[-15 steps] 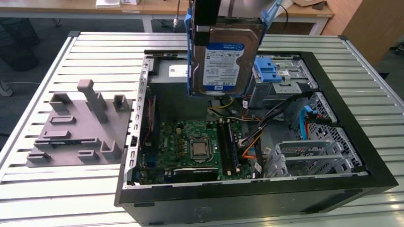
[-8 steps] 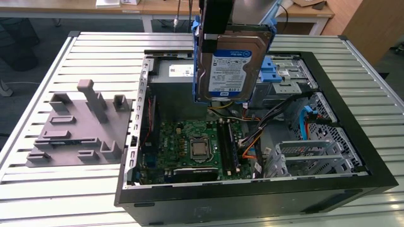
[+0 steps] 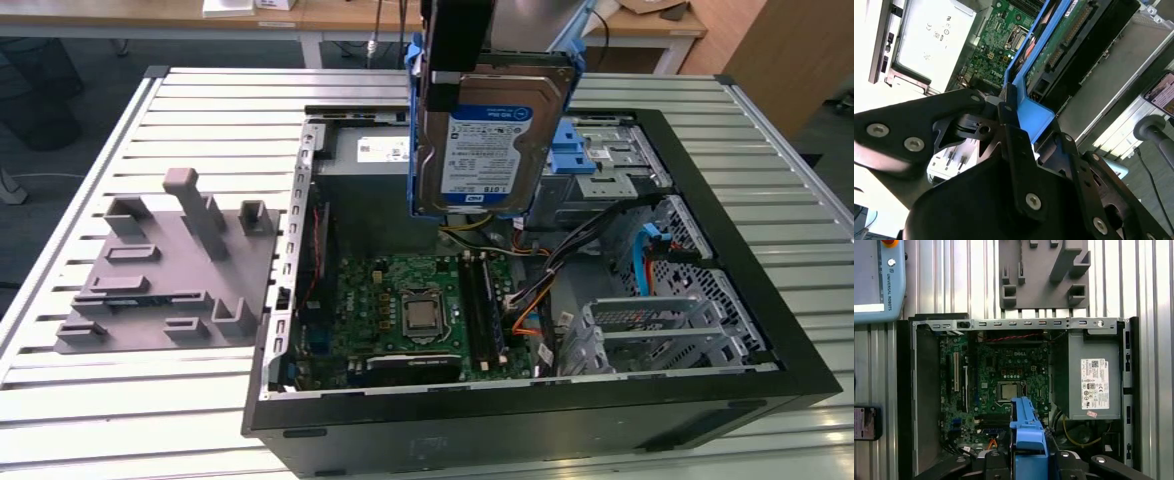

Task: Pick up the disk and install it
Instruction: 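Insert the disk into the insertion slot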

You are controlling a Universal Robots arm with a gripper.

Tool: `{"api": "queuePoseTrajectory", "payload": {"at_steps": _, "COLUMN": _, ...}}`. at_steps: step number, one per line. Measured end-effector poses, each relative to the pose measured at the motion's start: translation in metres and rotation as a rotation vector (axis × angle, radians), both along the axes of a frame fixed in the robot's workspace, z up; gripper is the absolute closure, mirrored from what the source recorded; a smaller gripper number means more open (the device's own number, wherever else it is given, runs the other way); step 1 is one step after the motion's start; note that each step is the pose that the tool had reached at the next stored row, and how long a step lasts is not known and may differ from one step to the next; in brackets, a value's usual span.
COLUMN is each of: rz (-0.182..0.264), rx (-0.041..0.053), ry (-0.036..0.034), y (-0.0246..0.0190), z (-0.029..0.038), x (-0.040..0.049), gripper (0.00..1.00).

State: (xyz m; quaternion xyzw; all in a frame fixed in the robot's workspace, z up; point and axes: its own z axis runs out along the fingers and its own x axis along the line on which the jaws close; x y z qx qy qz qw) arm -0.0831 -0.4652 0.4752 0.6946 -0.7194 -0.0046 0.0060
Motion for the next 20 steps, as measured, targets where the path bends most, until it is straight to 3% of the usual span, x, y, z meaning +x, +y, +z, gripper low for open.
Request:
{"api": "queuePoseTrajectory", "payload": {"at_steps": 11, "rz": 0.0, "rx": 0.0, "ry": 0.0, "y": -0.0013, "z": 0.0, "x": 0.0005, "gripper": 0.63}}
{"api": "queuePoseTrajectory", "payload": {"at_steps": 20, "rz": 0.0, "rx": 0.0, "ry": 0.0, "y": -0.0124, "z": -0.0001, "x": 0.0004, "gripper": 0.63}}
